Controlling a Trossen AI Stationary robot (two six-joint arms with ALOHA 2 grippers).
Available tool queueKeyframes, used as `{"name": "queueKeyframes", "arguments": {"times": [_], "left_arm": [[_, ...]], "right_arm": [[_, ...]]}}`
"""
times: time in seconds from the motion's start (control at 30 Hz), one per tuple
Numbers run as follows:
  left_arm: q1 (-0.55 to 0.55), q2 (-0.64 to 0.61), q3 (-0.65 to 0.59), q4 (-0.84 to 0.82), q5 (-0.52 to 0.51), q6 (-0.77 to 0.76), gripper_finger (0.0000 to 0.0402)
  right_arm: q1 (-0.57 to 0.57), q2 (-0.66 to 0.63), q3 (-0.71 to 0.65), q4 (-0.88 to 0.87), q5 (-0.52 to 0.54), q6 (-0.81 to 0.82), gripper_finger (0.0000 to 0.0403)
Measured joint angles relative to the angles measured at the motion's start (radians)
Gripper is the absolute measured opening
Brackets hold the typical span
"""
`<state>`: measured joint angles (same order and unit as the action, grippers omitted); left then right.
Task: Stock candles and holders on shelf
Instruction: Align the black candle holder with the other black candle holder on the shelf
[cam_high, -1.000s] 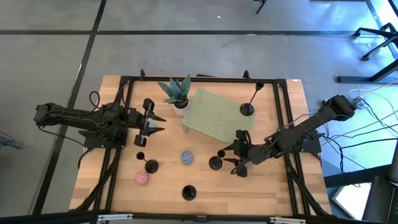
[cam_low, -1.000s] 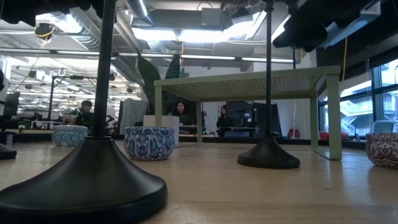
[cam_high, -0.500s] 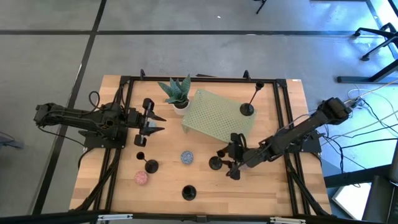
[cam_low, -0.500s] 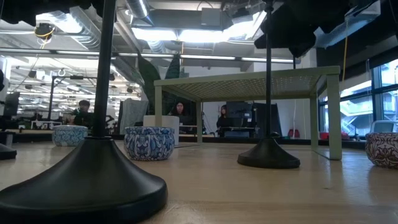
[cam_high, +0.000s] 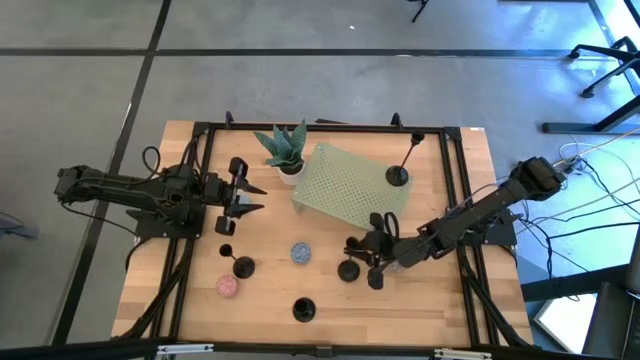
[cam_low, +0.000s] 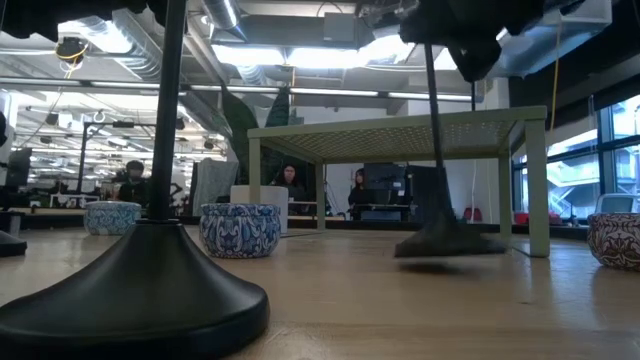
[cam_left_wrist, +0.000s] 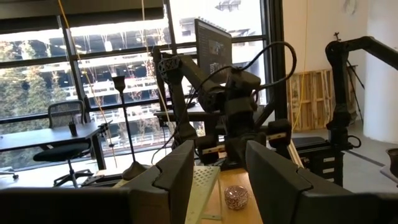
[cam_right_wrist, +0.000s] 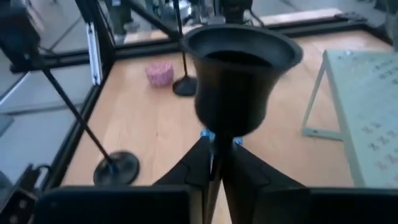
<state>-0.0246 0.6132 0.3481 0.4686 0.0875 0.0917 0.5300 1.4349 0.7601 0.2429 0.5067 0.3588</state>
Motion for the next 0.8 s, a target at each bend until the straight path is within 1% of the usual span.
{"name": "queueKeyframes", "arguments": {"times": [0.07,0.13,0.27,0.43,0.67,0.8], "left_arm": [[0.0,0.0,0.0,0.0,0.0,0.0,0.0143],[0.0,0.0,0.0,0.0,0.0,0.0,0.0143],[0.0,0.0,0.0,0.0,0.0,0.0,0.0143],[0.0,0.0,0.0,0.005,0.0,0.0,0.0143],[0.0,0.0,0.0,0.008,0.0,0.0,0.0143],[0.0,0.0,0.0,0.008,0.0,0.0,0.0143]], "right_arm": [[0.0,0.0,0.001,0.019,0.035,0.0,0.0037],[0.0,0.0,0.017,0.0,0.085,0.0,0.0037],[0.001,-0.001,0.088,-0.011,0.182,-0.012,0.0037],[0.003,-0.001,0.199,-0.023,0.256,-0.131,0.0037],[0.027,-0.001,0.338,-0.035,0.455,-0.25,0.0037],[0.041,-0.001,0.397,-0.036,0.502,-0.346,0.0037]]}}
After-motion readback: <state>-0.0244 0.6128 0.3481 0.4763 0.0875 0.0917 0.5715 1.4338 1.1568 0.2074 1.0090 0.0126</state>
